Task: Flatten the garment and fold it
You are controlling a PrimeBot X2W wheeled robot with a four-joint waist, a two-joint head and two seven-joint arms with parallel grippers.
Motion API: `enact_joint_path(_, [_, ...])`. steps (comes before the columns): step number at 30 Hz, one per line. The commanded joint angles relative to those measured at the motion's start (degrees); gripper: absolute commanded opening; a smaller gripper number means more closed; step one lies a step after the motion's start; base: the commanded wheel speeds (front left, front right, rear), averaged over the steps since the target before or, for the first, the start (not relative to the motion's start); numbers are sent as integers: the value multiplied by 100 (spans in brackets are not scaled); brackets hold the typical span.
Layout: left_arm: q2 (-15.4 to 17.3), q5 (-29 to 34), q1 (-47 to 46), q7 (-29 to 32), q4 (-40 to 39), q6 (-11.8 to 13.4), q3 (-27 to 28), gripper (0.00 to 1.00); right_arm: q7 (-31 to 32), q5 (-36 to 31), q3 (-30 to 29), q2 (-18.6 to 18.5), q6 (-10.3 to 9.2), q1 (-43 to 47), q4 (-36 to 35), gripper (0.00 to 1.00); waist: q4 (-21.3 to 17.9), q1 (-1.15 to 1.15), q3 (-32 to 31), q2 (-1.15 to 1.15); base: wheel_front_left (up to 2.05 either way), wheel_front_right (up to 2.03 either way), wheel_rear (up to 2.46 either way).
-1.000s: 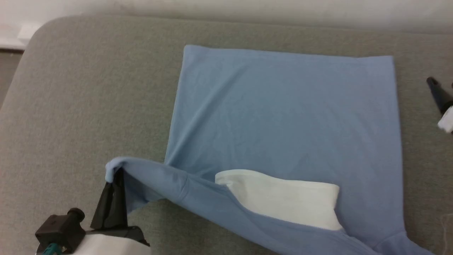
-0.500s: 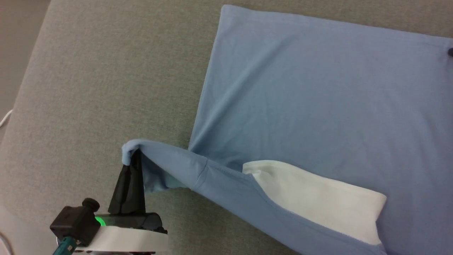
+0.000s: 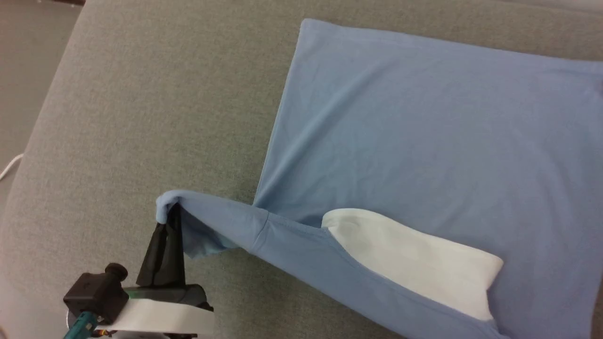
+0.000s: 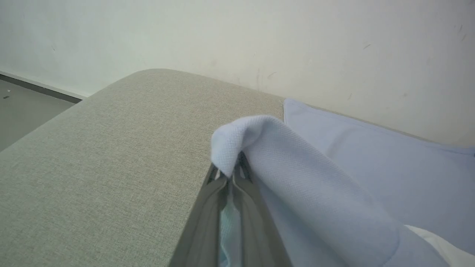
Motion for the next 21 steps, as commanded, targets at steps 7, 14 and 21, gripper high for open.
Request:
enact_joint_path(7, [250, -37, 261, 158, -4, 160, 251, 0, -431, 392, 469, -777, -4, 612, -1330, 0, -778, -1, -995, 0, 0, 0, 0])
enact_joint_path(14, [483, -114, 690, 429, -15, 298, 445, 0, -267, 856, 0, -1562, -4, 2614, -2819, 0, -1459, -1, -1622, 0, 0, 0, 0])
enact_joint_path(21, [628, -231, 1078, 659, -15, 405, 588, 0, 254, 940, -1404, -964, -4, 5589, -4045, 0, -1953, -1, -1936, 0, 0, 0, 0])
